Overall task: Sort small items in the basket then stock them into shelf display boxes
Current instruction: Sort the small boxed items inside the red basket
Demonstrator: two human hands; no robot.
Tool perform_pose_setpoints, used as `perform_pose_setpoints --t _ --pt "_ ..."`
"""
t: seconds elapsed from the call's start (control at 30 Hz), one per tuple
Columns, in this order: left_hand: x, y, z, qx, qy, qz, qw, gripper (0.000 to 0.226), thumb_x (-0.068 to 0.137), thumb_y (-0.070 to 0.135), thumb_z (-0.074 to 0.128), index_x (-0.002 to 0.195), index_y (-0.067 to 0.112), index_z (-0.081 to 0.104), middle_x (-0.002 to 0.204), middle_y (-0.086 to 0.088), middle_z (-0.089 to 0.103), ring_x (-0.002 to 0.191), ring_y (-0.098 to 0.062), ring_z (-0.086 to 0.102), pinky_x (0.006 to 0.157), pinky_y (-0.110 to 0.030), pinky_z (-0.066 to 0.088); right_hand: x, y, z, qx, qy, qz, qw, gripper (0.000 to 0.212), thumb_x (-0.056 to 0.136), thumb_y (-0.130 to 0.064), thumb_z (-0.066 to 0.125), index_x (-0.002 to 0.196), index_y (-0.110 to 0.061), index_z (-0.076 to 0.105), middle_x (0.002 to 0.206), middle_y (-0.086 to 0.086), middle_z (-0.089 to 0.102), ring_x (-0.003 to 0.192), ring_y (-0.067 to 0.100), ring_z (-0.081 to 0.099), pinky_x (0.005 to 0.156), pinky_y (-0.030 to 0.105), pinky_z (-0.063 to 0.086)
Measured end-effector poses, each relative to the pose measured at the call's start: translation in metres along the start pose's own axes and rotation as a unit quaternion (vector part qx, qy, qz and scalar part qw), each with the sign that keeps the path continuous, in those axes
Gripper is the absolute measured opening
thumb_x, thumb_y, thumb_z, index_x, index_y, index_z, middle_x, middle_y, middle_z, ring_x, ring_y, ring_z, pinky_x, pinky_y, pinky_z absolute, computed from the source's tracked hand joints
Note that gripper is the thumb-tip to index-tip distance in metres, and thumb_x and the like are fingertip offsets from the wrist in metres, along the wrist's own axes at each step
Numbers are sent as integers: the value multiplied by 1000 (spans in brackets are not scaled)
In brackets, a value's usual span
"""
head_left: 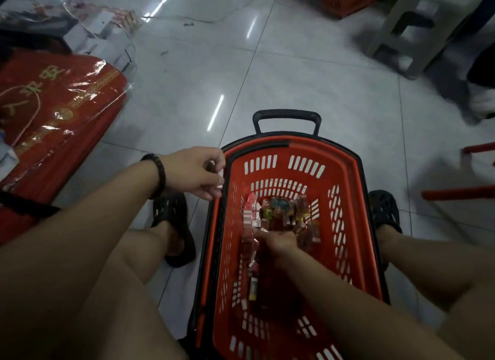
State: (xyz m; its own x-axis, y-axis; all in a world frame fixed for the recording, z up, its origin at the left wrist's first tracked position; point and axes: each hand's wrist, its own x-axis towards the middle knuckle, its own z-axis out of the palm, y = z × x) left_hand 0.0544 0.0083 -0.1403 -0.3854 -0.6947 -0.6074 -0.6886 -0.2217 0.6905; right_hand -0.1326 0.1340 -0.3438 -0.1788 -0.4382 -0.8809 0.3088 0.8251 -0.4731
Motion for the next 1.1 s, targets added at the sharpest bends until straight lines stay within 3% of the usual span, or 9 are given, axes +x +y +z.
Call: perform_pose_setpoints --t 0.13,0.3,0.4,0.53,0.63,0.73,0.9,1.0,1.1 --pt "18 -4 9 -5 -78 14 997 26 101 0 62 90 16 46 106 -10 73 98 -29 79 92 -52 62 38 42 21 28 46 -6 999 47 70 -33 101 87 0 71 79 15 79 65 34 76 55 36 57" --pt "23 -7 9 34 -108 15 993 22 102 3 62 91 16 47 105 -7 71 97 -25 79 91 -50 63 56 66 42 -33 116 -21 993 47 63 -49 100 84 -16 73 78 3 80 80 28 78 81 47 65" --pt "27 -3 7 78 -95 18 992 16 103 6 61 95 15 51 105 -6 73 94 -19 79 90 -48 64 54 63 46 -93 137 -42 985 37 72 -49 96 81 -22 72 86 1 78 86 22 74 90 39 62" --pt "29 1 11 97 -100 12 990 12 103 3 60 100 14 55 109 -6 73 93 -17 79 88 -45 65 55 56 42 -170 111 -79 976 41 98 -57 67 106 -20 83 101 5 82 99 23 76 94 35 58" --pt "25 3 16 132 -92 7 987 17 102 0 60 99 16 55 106 -2 68 91 -17 80 85 -41 66 74 64 27 -206 54 -72 974 63 92 -68 46 95 -16 83 93 10 81 94 33 77 92 51 61" --pt "21 3 23 149 -83 7 985 19 101 -1 61 95 15 52 105 -3 69 88 -17 80 85 -41 65 72 55 7 -209 20 -90 974 53 101 -54 47 85 -14 79 87 9 79 88 34 76 89 55 61" --pt "17 -3 33 120 -78 -18 989 31 98 -2 66 111 17 46 107 -13 71 84 -22 80 84 -44 66 -15 -14 1 -4 -11 -142 990 38 110 -37 52 102 -10 76 79 2 74 67 17 68 57 30 51" --pt "16 -3 37 109 -71 -18 991 37 96 -2 69 119 12 45 105 -16 75 87 -27 80 86 -49 65 -63 -44 9 41 -142 -221 964 35 110 -37 53 108 -12 77 78 -1 68 66 12 64 57 25 47" --pt "15 0 41 123 -72 -27 989 18 97 1 69 112 7 61 94 -14 79 82 -21 80 80 -36 66 -83 -51 16 -17 -148 -319 936 19 105 -21 65 99 -7 75 83 3 70 73 13 65 64 24 54"
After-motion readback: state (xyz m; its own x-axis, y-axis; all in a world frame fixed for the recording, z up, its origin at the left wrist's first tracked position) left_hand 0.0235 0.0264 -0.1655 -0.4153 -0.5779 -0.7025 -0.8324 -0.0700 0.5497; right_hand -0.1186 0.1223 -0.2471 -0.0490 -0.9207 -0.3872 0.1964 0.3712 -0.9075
